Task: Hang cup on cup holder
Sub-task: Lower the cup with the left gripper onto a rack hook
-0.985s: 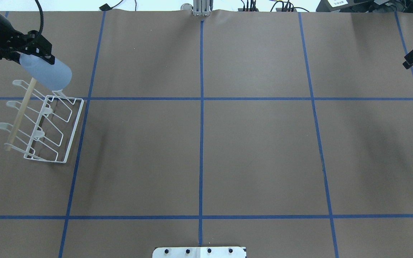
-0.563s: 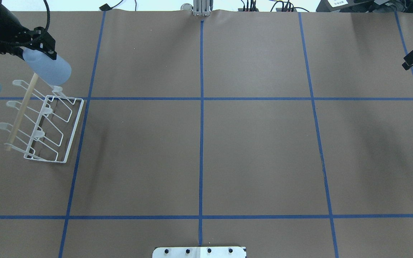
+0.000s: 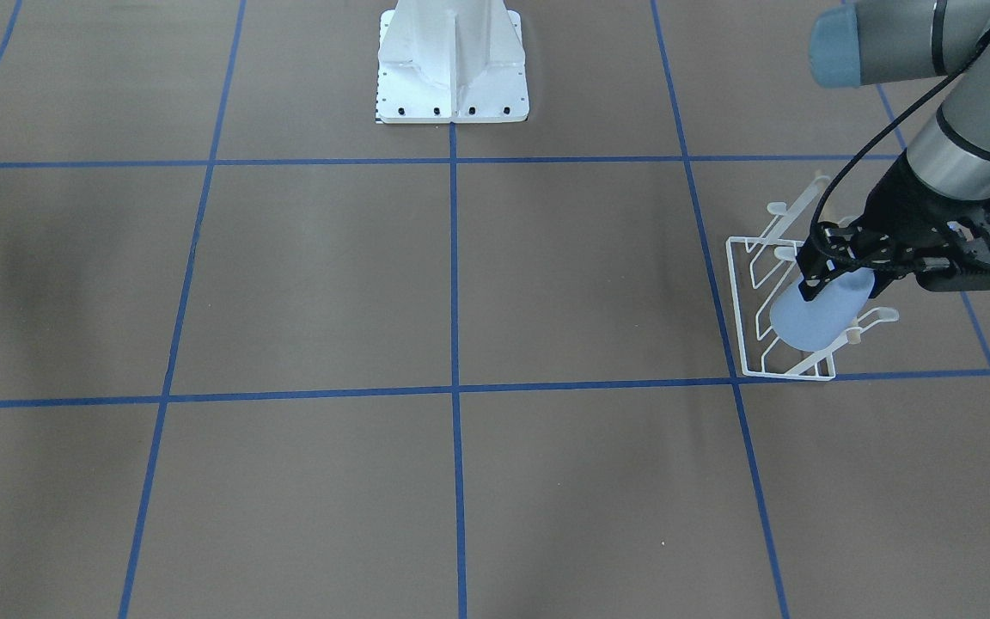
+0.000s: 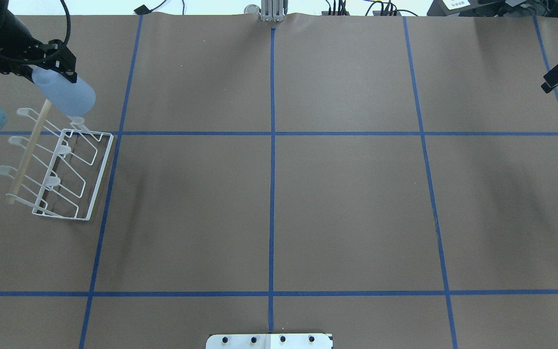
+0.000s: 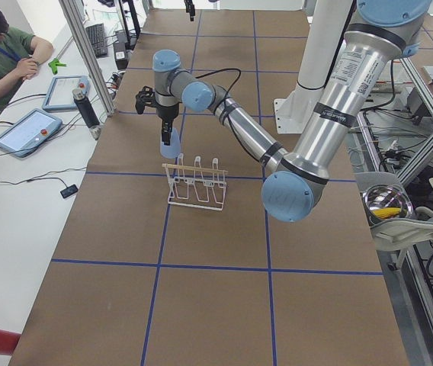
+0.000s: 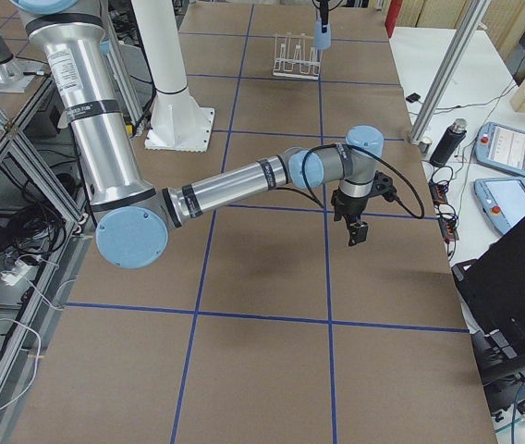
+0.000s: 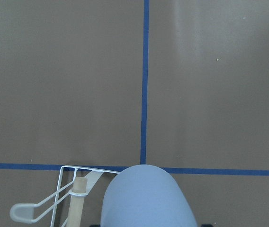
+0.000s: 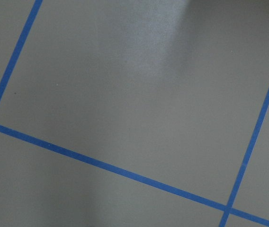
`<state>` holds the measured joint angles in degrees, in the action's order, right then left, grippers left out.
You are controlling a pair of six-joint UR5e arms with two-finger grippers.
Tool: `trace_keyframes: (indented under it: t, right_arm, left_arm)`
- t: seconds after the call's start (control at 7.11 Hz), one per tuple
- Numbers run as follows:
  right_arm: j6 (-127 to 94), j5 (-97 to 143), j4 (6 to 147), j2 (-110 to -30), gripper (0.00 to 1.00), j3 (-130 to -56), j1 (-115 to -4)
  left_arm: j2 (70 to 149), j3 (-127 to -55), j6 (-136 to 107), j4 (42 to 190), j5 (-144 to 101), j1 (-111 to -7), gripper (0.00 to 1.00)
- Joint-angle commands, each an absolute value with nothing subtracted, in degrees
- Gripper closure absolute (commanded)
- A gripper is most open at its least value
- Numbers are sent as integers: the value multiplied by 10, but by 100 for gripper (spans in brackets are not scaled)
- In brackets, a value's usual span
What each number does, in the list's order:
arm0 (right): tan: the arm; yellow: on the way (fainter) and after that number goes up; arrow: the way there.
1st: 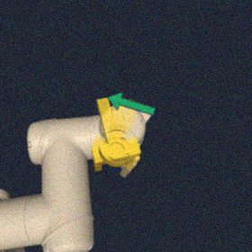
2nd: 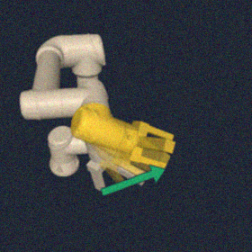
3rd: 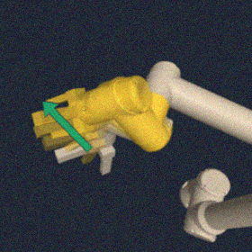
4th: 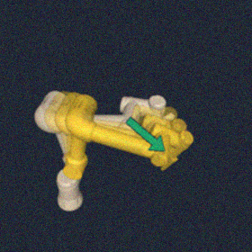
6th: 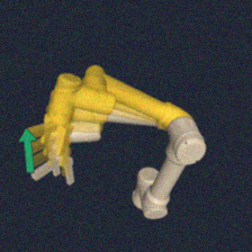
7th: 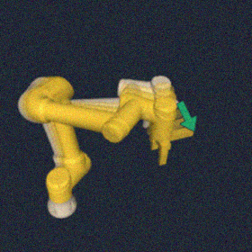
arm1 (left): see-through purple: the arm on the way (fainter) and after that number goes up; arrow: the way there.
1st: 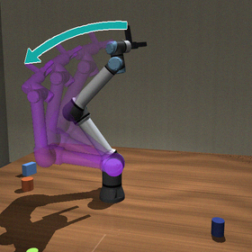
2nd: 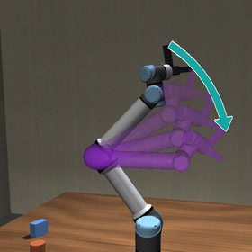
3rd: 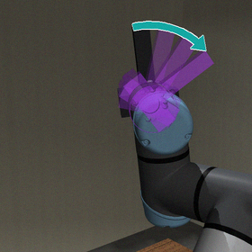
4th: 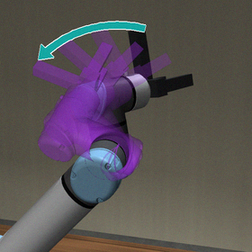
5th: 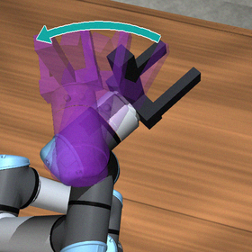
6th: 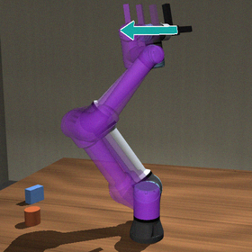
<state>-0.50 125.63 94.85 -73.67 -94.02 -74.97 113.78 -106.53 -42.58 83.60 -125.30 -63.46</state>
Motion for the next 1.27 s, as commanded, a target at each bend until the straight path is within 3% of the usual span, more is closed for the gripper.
trace_keyframes:
  t: [0.0, 1.13]
  right_arm:
    - [-5, 1257, 949, -733, 0, -941, -750]
    - [-5, 1261, 949, -732, 0, -940, -751]
  left_arm:
    - [1135, -1066, -425, 836, -1253, -632, 100]
    - [1125, -1050, -431, 838, -1252, -598, 100]
